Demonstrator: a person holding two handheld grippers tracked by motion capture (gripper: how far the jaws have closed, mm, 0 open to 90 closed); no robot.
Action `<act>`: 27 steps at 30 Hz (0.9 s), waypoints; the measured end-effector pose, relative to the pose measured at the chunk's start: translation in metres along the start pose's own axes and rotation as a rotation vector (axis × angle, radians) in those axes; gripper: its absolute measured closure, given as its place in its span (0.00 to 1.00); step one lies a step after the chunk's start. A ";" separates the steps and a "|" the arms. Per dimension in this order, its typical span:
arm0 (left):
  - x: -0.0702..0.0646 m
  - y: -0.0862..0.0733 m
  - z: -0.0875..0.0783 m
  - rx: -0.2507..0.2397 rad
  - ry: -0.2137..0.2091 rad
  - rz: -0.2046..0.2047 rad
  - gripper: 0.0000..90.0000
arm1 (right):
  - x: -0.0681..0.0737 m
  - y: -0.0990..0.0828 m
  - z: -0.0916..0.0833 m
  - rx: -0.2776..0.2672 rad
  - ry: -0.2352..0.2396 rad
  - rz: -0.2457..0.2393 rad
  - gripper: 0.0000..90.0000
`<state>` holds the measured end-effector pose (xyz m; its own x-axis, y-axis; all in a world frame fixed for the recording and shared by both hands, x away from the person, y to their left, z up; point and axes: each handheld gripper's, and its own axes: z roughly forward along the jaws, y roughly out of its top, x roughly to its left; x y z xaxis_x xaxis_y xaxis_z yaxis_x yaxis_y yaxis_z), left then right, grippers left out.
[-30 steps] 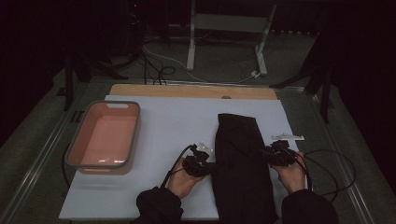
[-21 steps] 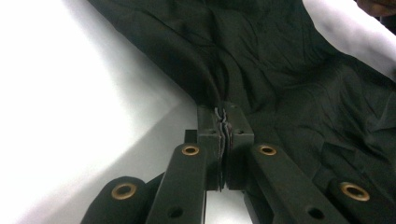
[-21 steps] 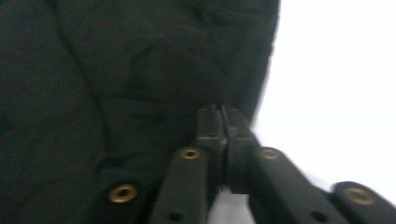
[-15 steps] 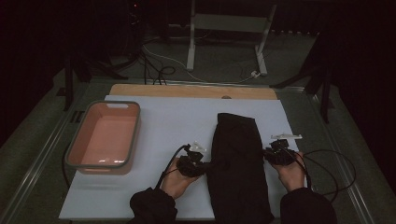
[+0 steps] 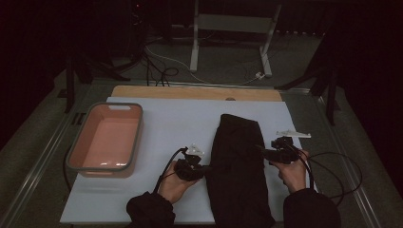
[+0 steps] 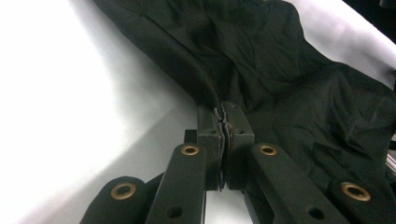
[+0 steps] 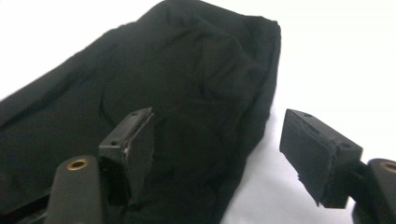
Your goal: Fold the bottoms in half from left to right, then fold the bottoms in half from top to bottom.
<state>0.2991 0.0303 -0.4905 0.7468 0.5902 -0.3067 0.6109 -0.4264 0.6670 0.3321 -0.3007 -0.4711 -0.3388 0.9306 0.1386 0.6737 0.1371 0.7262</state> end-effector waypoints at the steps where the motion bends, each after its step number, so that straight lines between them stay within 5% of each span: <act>1: 0.000 0.000 0.000 0.000 0.000 0.000 0.98 | 0.000 0.000 0.000 0.000 0.000 0.000 0.28; 10: 0.002 -0.007 -0.006 -0.019 0.001 -0.014 0.98 | 0.017 0.014 0.005 -0.009 0.031 -0.045 0.22; 27: -0.001 -0.027 -0.020 -0.032 -0.006 -0.036 0.98 | 0.027 0.032 0.013 -0.041 0.053 -0.034 0.21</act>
<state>0.2767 0.0555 -0.4948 0.7262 0.6002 -0.3352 0.6288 -0.3828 0.6769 0.3529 -0.2665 -0.4534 -0.3959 0.9063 0.1476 0.6341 0.1536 0.7578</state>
